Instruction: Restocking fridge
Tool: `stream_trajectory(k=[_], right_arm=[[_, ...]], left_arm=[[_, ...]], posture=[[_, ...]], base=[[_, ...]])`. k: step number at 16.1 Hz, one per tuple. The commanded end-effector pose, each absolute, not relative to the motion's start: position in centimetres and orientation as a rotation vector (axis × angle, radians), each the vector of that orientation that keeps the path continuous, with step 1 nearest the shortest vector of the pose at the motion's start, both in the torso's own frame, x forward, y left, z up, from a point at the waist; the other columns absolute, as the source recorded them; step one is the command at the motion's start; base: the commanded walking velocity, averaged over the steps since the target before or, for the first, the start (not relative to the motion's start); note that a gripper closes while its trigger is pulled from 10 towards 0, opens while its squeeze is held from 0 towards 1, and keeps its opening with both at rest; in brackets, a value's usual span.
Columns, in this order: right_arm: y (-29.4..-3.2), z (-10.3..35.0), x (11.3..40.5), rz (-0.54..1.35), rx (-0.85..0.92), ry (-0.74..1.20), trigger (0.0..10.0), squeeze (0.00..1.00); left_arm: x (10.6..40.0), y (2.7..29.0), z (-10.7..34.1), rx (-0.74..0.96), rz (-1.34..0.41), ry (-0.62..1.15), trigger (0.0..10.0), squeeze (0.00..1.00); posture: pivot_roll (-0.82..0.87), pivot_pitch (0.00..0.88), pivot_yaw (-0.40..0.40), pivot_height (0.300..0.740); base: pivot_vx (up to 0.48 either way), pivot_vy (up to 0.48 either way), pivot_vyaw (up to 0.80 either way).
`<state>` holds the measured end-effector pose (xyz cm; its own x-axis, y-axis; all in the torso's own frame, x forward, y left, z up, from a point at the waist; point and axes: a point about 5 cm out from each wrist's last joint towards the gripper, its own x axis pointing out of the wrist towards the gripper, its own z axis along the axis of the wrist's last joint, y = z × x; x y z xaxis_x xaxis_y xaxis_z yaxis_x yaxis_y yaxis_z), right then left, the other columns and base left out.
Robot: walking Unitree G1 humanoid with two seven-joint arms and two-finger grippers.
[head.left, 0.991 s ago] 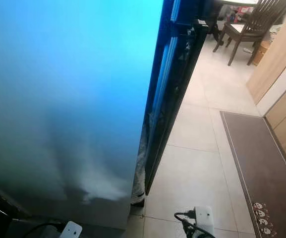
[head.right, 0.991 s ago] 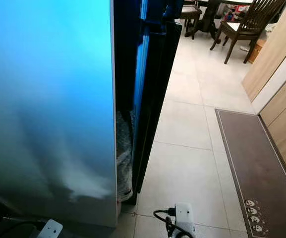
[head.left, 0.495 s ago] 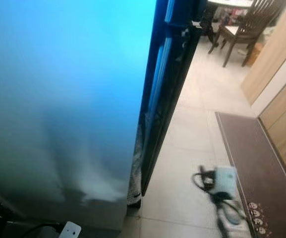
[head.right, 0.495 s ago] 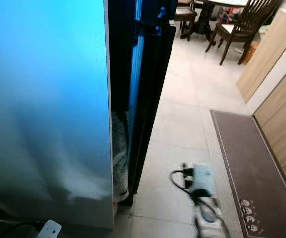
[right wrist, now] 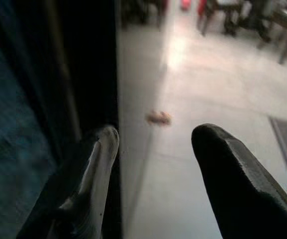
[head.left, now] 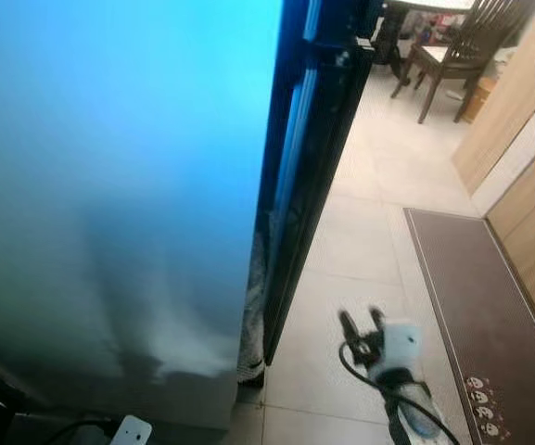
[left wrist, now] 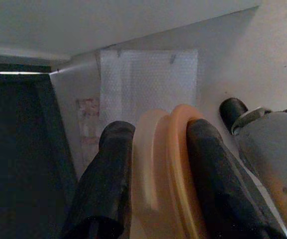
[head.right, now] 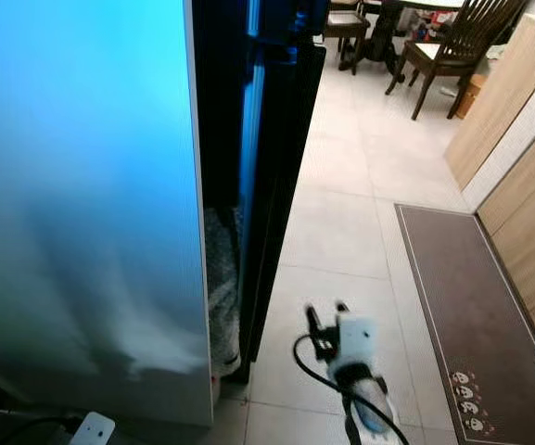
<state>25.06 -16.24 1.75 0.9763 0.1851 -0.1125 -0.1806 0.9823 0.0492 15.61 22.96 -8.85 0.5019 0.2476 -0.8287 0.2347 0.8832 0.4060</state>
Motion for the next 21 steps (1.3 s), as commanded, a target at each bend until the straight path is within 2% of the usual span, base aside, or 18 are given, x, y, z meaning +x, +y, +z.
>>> stream_trajectory(k=[1, 3, 6, 7, 11, 18, 19, 20, 21], right_arm=[[-16.1, 3.2, 26.0, 0.211, 0.047, 0.067, 10.0, 0.0], [-14.7, 4.8, 27.2, 0.314, 0.04, 0.035, 10.0, 0.0], [-13.8, 5.8, 28.1, 0.364, 0.046, 0.021, 10.0, 0.0], [-13.6, 6.2, 28.6, 0.374, 0.061, 0.019, 10.0, 1.0], [-13.5, 6.8, 29.5, 0.403, 0.062, 0.033, 10.0, 1.0], [-13.3, 8.4, 33.1, 0.414, 0.031, 0.043, 10.0, 1.0], [-13.0, 8.7, 33.5, 0.446, 0.033, 0.052, 10.0, 0.46], [-12.8, 8.8, 33.8, 0.469, 0.022, 0.059, 10.0, 0.0], [-12.7, 8.9, 34.1, 0.475, 0.012, 0.06, 10.0, 0.0]], left_arm=[[15.3, 22.8, -9.0, 0.499, 0.012, 1.065, 10.0, 0.0], [15.3, 22.8, -9.0, 0.495, 0.015, 1.061, 10.0, 0.0], [15.4, 22.7, -9.0, 0.488, 0.022, 1.057, 10.0, 0.0], [15.4, 22.7, -9.0, 0.484, 0.028, 1.058, 10.0, 0.0], [15.5, 22.7, -9.0, 0.479, 0.035, 1.057, 10.0, 0.0], [15.6, 22.8, -8.9, 0.479, 0.036, 1.055, 10.0, 0.0], [15.6, 22.8, -8.9, 0.478, 0.037, 1.054, 10.0, 0.0], [15.6, 22.8, -8.9, 0.477, 0.038, 1.054, 10.0, 0.0], [15.6, 22.7, -8.9, 0.477, 0.039, 1.053, 10.0, 0.0]], posture=[[-0.1, 0.0, -0.089, 0.74], [-0.09, 0.0, -0.095, 0.74], [-0.09, 0.0, -0.095, 0.74], [-0.09, 0.0, -0.096, 0.74], [-0.1, 0.0, -0.092, 0.74], [-0.1, 0.0, -0.083, 0.74], [-0.09, 0.0, -0.084, 0.74], [-0.09, 0.0, -0.084, 0.74], [-0.09, 0.0, -0.084, 0.74]], base=[[0.0, 0.0, 0.0], [0.0, 0.0, 0.0], [0.0, 0.0, 0.0], [0.0, 0.0, 0.0], [0.0, 0.0, 0.0], [0.0, 0.0, 0.0], [0.0, 0.0, 0.0], [0.0, 0.0, 0.0], [0.0, 0.0, 0.0]])
